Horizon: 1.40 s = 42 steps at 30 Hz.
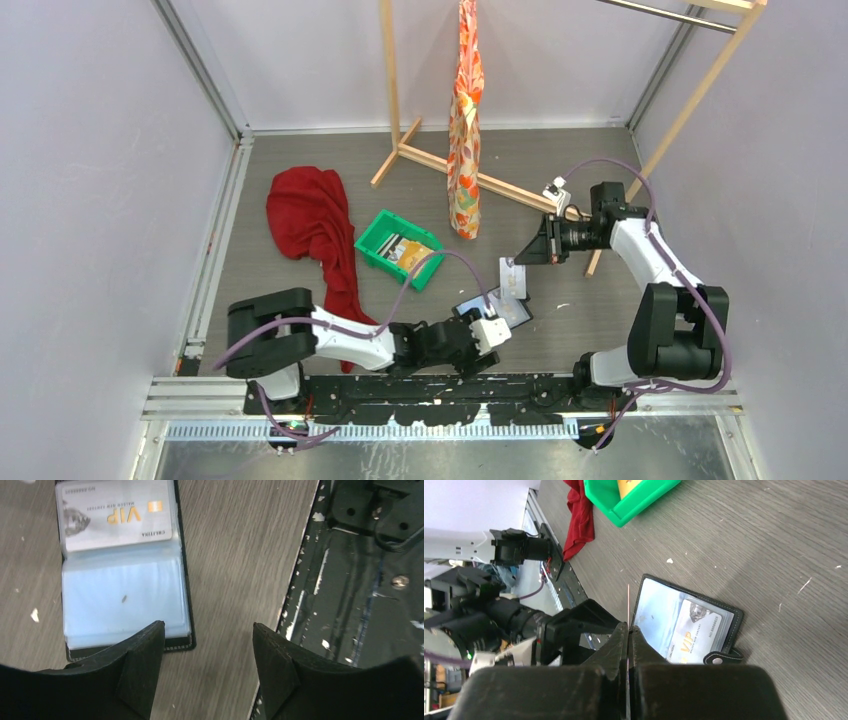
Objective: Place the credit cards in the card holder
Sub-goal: Insert the credit card into the card holder.
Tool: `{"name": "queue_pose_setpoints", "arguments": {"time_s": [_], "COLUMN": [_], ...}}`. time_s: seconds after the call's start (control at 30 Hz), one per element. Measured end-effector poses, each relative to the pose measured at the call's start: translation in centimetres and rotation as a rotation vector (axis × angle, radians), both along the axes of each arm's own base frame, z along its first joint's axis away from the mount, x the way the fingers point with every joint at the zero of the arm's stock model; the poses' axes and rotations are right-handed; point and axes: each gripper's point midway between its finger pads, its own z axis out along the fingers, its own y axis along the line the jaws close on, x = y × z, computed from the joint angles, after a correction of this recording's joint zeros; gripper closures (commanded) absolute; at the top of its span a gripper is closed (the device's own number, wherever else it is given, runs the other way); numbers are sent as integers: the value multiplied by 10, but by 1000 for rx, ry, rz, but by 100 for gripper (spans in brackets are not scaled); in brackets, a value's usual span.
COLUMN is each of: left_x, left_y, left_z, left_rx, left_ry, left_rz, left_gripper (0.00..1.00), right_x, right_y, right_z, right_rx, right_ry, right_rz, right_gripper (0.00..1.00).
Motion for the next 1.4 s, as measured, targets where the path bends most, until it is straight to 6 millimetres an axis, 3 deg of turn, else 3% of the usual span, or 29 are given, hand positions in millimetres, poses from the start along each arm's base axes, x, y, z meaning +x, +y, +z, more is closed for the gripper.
{"name": "queue_pose_setpoints", "arguments": {"time_s": [0.37, 0.67, 1.0, 1.17, 1.3, 1.4], "left_x": [30, 42, 78, 80, 73, 69], "left_y": [-12, 8, 49, 63, 69, 70], "left_z": [-9, -15, -15, -15, -5, 17], "left_rx": [103, 147, 164, 161, 126, 43], "left_ry": [-202, -246, -240, -216, -180, -152], "left_rz": [40, 101, 225, 246, 246, 264], "left_gripper": [42, 45, 45, 42, 40, 38], "right_x": [6, 18, 17, 21, 17, 13], "right_y": [1, 3, 20, 11, 9, 9], "right_z": [-27, -37, -54, -61, -63, -65], "right_rx": [19, 40, -39, -99, -87, -59], "right_ry": [120, 183, 240, 225, 233, 255], "right_rz": [-155, -279, -346, -437, -495, -537], "right_gripper": [99, 99, 99, 99, 99, 99]}}
